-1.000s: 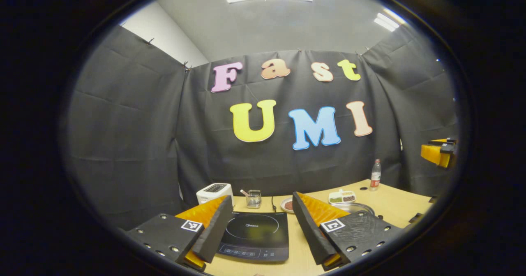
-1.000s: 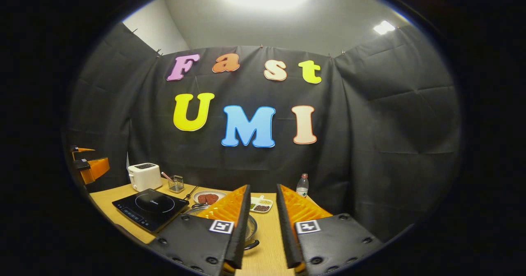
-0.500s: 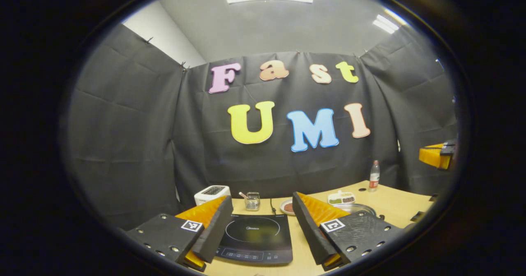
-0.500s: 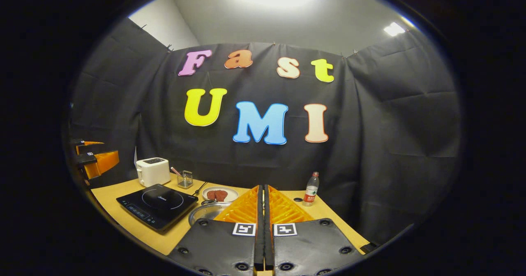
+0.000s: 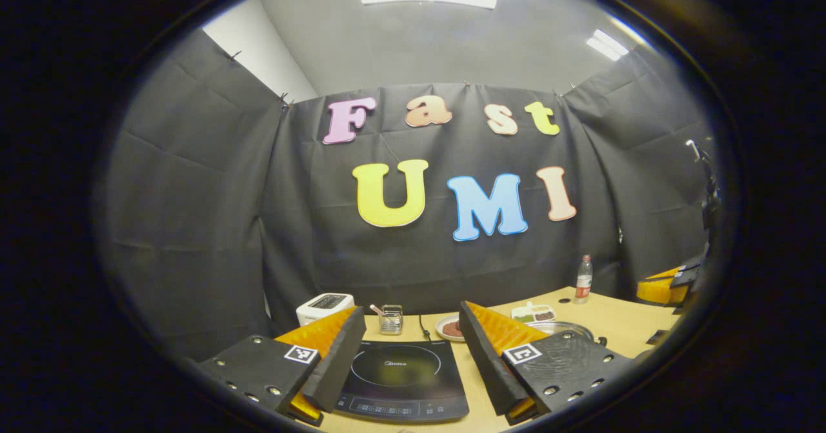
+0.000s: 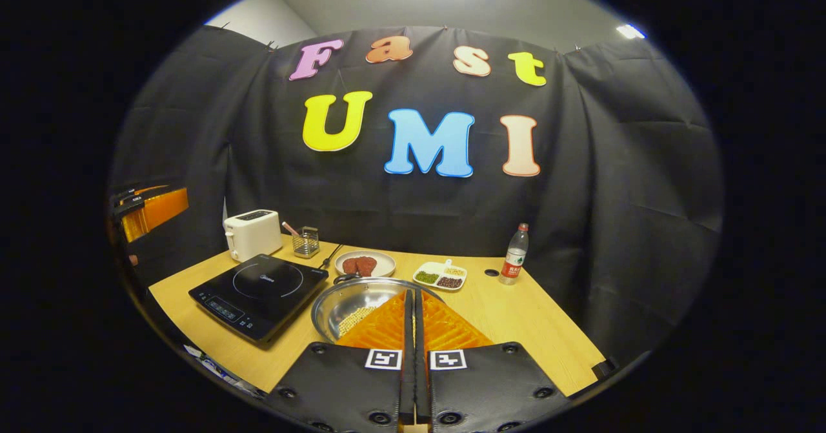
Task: First push the handle of the pot to place it horizontally, then grasp the pot with both hands and set it on the induction cooktop.
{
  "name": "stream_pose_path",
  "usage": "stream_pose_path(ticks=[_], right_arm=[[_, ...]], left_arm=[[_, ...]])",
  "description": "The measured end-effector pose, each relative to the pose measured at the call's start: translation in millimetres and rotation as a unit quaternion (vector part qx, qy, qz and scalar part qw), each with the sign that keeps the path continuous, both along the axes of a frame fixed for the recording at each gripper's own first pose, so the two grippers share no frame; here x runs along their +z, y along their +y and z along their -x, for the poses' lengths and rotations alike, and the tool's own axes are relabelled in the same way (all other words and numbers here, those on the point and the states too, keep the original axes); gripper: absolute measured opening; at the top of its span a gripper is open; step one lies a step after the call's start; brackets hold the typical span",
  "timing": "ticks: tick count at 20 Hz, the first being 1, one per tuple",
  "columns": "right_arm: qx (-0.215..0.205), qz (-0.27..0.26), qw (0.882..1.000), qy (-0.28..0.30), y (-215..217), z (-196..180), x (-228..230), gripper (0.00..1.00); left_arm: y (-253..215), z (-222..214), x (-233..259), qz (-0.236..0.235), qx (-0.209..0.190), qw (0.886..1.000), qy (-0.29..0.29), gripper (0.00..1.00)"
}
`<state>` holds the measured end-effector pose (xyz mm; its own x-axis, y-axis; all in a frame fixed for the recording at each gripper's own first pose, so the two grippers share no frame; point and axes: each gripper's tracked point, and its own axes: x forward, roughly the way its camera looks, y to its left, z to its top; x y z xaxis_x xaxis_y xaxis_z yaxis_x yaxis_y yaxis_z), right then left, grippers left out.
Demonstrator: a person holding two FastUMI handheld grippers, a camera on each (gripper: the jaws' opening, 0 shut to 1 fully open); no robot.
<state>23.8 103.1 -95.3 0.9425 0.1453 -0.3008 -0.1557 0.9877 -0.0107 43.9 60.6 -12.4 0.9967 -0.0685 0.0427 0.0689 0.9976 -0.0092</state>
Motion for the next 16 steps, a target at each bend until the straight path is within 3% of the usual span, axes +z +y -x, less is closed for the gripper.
stream_pose_path(ticks=[8, 16], right_arm=[[0.055, 0.010, 0.994, 0.093, 9.6, -13.6, -74.7, 0.02], [0.125, 0.013, 0.973, 0.191, 5.3, -19.1, -147.0, 0.02]], left_arm=[[-2.3, -23.8, -5.8, 0.004, 0.023, 1.000, 0.011, 0.88], [-34.9, -58.7, -9.9, -0.009, 0.047, 0.999, 0.026, 0.89]])
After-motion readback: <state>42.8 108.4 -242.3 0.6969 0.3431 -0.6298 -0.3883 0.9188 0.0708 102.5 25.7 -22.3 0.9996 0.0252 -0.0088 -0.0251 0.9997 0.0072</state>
